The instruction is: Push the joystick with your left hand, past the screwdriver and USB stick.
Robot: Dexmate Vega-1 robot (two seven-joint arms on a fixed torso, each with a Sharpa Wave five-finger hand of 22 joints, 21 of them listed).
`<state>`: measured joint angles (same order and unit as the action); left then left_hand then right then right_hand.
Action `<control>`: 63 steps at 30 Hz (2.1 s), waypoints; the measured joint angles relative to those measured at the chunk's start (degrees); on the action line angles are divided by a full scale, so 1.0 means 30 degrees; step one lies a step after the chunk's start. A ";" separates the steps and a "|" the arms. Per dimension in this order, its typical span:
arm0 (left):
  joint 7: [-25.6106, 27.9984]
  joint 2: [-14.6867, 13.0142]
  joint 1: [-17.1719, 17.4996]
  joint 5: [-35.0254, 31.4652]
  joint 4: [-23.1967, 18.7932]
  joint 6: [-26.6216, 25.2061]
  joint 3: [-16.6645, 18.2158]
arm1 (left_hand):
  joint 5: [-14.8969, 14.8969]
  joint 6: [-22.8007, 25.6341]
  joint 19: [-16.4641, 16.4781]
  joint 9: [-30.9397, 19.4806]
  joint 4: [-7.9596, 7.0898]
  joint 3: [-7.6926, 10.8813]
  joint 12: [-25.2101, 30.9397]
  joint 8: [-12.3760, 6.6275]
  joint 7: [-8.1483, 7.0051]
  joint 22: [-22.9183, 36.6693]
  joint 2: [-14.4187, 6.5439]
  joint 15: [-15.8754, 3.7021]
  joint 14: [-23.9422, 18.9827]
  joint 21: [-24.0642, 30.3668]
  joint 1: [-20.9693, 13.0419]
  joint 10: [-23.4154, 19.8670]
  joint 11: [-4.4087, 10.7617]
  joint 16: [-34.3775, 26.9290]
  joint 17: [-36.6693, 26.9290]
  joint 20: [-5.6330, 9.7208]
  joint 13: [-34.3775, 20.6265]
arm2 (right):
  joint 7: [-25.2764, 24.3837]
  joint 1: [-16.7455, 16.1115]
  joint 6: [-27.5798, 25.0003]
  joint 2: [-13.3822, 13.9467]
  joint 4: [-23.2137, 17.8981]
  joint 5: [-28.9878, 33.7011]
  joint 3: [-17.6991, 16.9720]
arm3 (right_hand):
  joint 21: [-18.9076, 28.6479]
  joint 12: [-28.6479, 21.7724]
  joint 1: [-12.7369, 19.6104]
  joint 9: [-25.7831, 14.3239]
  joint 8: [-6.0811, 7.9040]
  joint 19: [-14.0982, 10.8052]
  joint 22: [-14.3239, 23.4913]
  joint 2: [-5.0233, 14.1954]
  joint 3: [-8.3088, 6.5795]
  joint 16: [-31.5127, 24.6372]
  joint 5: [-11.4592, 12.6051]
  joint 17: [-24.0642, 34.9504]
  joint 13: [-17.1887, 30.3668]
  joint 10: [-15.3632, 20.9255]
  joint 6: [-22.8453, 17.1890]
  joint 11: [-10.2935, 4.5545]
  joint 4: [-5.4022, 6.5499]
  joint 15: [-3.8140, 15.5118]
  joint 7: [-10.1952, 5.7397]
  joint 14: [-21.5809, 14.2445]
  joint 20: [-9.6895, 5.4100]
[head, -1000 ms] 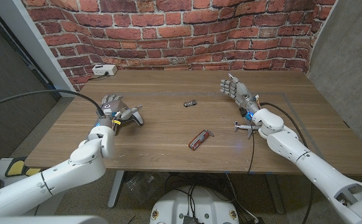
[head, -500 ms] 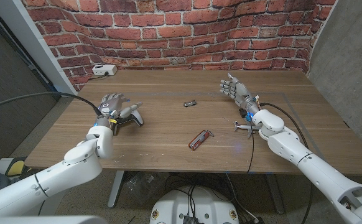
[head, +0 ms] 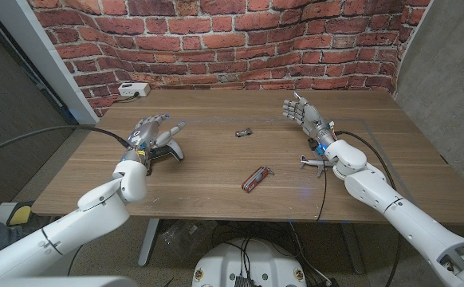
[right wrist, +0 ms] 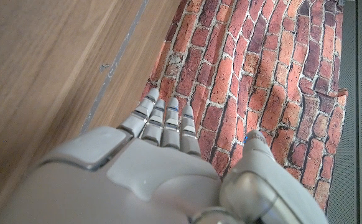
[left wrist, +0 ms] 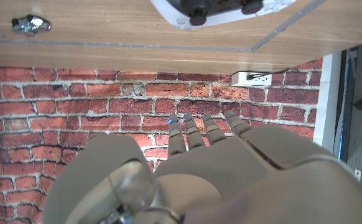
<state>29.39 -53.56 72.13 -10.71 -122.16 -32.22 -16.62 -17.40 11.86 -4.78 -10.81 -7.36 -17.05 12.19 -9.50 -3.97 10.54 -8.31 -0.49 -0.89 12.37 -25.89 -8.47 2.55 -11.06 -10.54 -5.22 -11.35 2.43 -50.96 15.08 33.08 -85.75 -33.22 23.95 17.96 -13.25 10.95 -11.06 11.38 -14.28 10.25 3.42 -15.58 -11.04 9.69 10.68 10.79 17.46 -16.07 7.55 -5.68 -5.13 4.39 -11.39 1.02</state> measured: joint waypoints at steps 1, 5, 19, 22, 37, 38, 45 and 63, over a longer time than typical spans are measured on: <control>0.0000 0.0000 0.0000 0.0061 0.0000 0.0081 0.0000 | 0.0037 0.0000 0.0101 0.0000 0.0000 0.0000 0.0000 0.0000 0.0000 0.0000 0.0080 0.0000 0.0000 0.0061 0.0080 0.0000 0.0000 0.0000 0.0000 -0.0041 0.0000 | 0.0000 -0.0005 0.0000 -0.0001 0.0000 0.0000 -0.0002 | 0.0000 0.0000 0.0000 -0.0001 0.0000 0.0001 0.0000 0.0001 0.0000 0.0000 0.0000 0.0000 0.0000 0.0000 0.0000 0.0000 0.0000 0.0000 0.0000 0.0000 0.0000; -0.0241 0.0664 0.0317 0.1824 0.0801 0.2616 0.0949 | 0.0050 -0.0104 0.0330 0.0001 0.0000 0.0000 0.0000 -0.0086 0.0104 -0.0001 0.0169 0.0076 -0.0076 0.0145 0.0173 0.0107 -0.0105 0.0000 0.0000 -0.0137 0.0001 | 0.0018 -0.0145 0.0235 -0.0004 -0.0079 0.0010 -0.0049 | 0.0000 0.0000 0.0000 -0.0001 0.0000 0.0000 0.0000 0.0000 0.0000 0.0000 0.0000 0.0000 0.0000 0.0071 0.0000 -0.0071 0.0000 0.0000 0.0000 0.0000 0.0000; -0.1922 0.3028 -0.0607 0.6061 0.3905 0.9980 0.1684 | 0.0049 -0.1490 0.0538 0.0002 -0.0079 -0.0080 0.0000 -0.0086 0.0506 0.0000 0.0026 0.0339 -0.0138 0.0145 0.0419 0.0031 -0.0447 0.0000 0.0003 -0.0207 0.0003 | 0.0444 -0.0103 0.1033 0.0018 0.0032 0.0093 -0.0209 | -0.0109 0.0113 0.0000 -0.0001 0.0001 0.0000 0.0098 0.0000 0.0000 0.0000 0.0000 0.0001 0.0000 0.0069 -0.0214 -0.0069 0.0000 0.0000 -0.0209 0.0000 0.0000; -0.2385 0.3392 -0.0883 0.6769 0.4434 1.1083 0.1589 | 0.0153 -0.1574 0.0537 0.0003 -0.0078 -0.0080 0.0000 -0.0085 0.0482 0.0000 0.0028 0.0339 -0.0139 0.0145 0.0416 0.0134 -0.0550 0.0000 0.0003 -0.0207 0.0004 | 0.0558 -0.0058 0.1193 -0.0046 0.0208 0.0053 -0.0246 | -0.0163 0.0112 0.0000 -0.0001 0.0095 0.0000 0.0099 0.0000 0.0056 0.0000 0.0000 0.0000 0.0000 0.0069 -0.0273 -0.0069 -0.0056 0.0000 -0.0269 0.0000 0.0000; -0.5952 0.4907 -0.2492 1.1189 0.7564 1.4916 0.1088 | 0.0156 -0.1465 0.0711 0.0005 -0.0136 -0.0139 0.0001 -0.0301 0.0587 0.0000 0.0224 0.0546 -0.0138 0.0144 0.0225 0.0310 -0.0724 0.0000 0.0005 -0.0380 0.0006 | 0.1302 0.0262 0.1887 -0.0366 0.1169 -0.0423 -0.0360 | -0.0163 0.0107 0.0000 0.0000 0.0094 -0.0004 0.0098 0.0000 0.0055 0.0000 0.0000 0.0001 0.0000 0.0069 -0.0272 -0.0069 -0.0055 0.0000 -0.0268 0.0000 0.0004; -0.6463 0.5126 -0.2812 1.1698 0.8115 1.5262 0.0963 | 0.0222 -0.1463 0.0743 0.0004 -0.0158 -0.0161 0.0001 -0.0301 0.0589 0.0000 0.0225 0.0545 -0.0139 0.0144 0.0226 0.0310 -0.0724 0.0000 0.0005 -0.0412 0.0006 | 0.1366 0.0282 0.1963 -0.0388 0.1229 -0.0446 -0.0370 | -0.0163 0.0107 0.0000 -0.0001 0.0094 -0.0076 0.0098 0.0000 0.0055 -0.0001 0.0000 0.0000 0.0000 0.0069 -0.0272 -0.0069 -0.0055 0.0000 -0.0268 0.0001 0.0076; -0.7790 0.5627 -0.3585 1.2936 0.9302 1.6250 0.0525 | 0.0363 -0.2370 0.1395 0.0005 -0.0157 -0.0160 -0.0133 -0.0300 0.0932 -0.0021 0.0396 0.0545 -0.0138 0.0253 0.0404 0.0829 -0.1240 0.0000 0.0005 0.0762 0.0007 | 0.1594 0.0450 0.2347 -0.0548 0.1726 -0.0501 -0.0411 | -0.0278 0.0256 -0.0104 -0.0001 0.0009 -0.0109 0.0097 -0.0104 0.0055 0.0088 0.0000 0.0000 0.0000 -0.0219 -0.0026 -0.0123 -0.0055 0.0071 -0.0312 0.0072 0.0109; -0.9781 0.6547 -0.5542 1.4189 1.1642 1.7129 -0.0734 | 0.0507 -0.3888 0.1892 0.0052 -0.0156 -0.0159 -0.0293 -0.0184 0.2465 -0.0052 0.0329 0.0780 0.0101 0.0251 0.0467 0.1157 -0.1566 0.0098 0.0008 0.2054 0.0055 | 0.1652 0.0621 0.2667 -0.0656 0.2450 -0.0361 -0.0437 | -0.0443 0.0317 -0.0103 0.0046 -0.0132 -0.0442 0.0044 -0.0103 0.0107 0.0088 0.0000 0.0000 0.0000 -0.0310 0.0515 -0.0032 -0.0107 0.0068 0.0865 0.0068 -0.0245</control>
<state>0.04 -33.91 55.50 31.86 -87.23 19.17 -18.82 -15.88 0.20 0.90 -10.65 -7.83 -17.52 11.31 -10.05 3.42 10.39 -7.32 1.85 -0.59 13.12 -24.49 -5.00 -2.15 -10.77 -10.52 0.94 -11.19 7.38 -49.10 23.09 31.11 -78.40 -34.30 22.63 16.63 -12.30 10.64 -10.92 10.98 -15.61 10.39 3.11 -15.26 -10.78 9.69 10.68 10.79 16.53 -14.53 7.45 -6.00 -4.92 6.98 -11.18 0.28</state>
